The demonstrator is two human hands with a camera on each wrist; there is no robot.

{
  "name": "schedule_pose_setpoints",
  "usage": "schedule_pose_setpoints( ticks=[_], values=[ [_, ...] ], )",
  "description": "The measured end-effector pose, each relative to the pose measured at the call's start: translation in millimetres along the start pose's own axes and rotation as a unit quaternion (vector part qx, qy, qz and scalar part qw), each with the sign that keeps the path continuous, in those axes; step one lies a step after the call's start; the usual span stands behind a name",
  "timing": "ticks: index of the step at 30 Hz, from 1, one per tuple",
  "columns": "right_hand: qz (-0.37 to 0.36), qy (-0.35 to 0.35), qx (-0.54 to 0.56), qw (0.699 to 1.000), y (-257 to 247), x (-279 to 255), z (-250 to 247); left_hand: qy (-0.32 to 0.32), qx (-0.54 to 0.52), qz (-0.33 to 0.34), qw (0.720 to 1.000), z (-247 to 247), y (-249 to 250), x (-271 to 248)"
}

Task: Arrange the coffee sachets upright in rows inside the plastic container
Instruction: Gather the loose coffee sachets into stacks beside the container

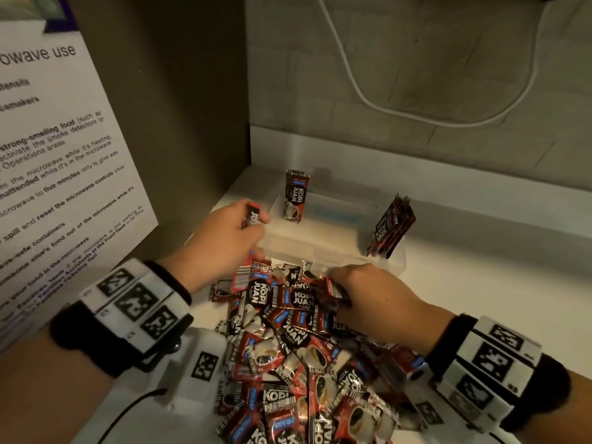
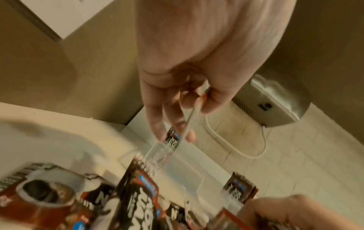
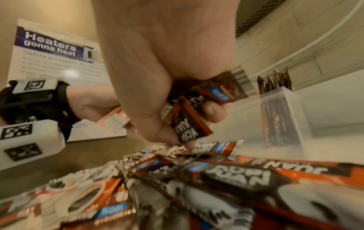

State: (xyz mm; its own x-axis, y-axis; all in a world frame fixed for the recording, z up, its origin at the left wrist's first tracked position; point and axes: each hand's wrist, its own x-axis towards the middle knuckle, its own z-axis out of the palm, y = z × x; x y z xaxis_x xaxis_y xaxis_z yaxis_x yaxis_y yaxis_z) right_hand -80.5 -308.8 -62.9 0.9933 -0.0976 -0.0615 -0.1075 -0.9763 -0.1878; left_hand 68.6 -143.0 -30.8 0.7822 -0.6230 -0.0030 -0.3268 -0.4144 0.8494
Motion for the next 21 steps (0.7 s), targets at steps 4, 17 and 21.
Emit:
schedule_pose_setpoints(
  ticks=[4,17,21],
  values=[
    [0.019,0.013,0.088,0.996,7,-5,-13,-0.078,0.134,-0.025,0.988,-8,-8,-5],
    [0.004,-0.085,-0.015,0.996,16,-14,1,-0.061,0.291,-0.066,0.952,19,-40,-1],
    [0.022,-0.102,0.010,0.994,28,-16,3,-0.017,0.233,-0.061,0.970,11,-38,-2]
  ],
)
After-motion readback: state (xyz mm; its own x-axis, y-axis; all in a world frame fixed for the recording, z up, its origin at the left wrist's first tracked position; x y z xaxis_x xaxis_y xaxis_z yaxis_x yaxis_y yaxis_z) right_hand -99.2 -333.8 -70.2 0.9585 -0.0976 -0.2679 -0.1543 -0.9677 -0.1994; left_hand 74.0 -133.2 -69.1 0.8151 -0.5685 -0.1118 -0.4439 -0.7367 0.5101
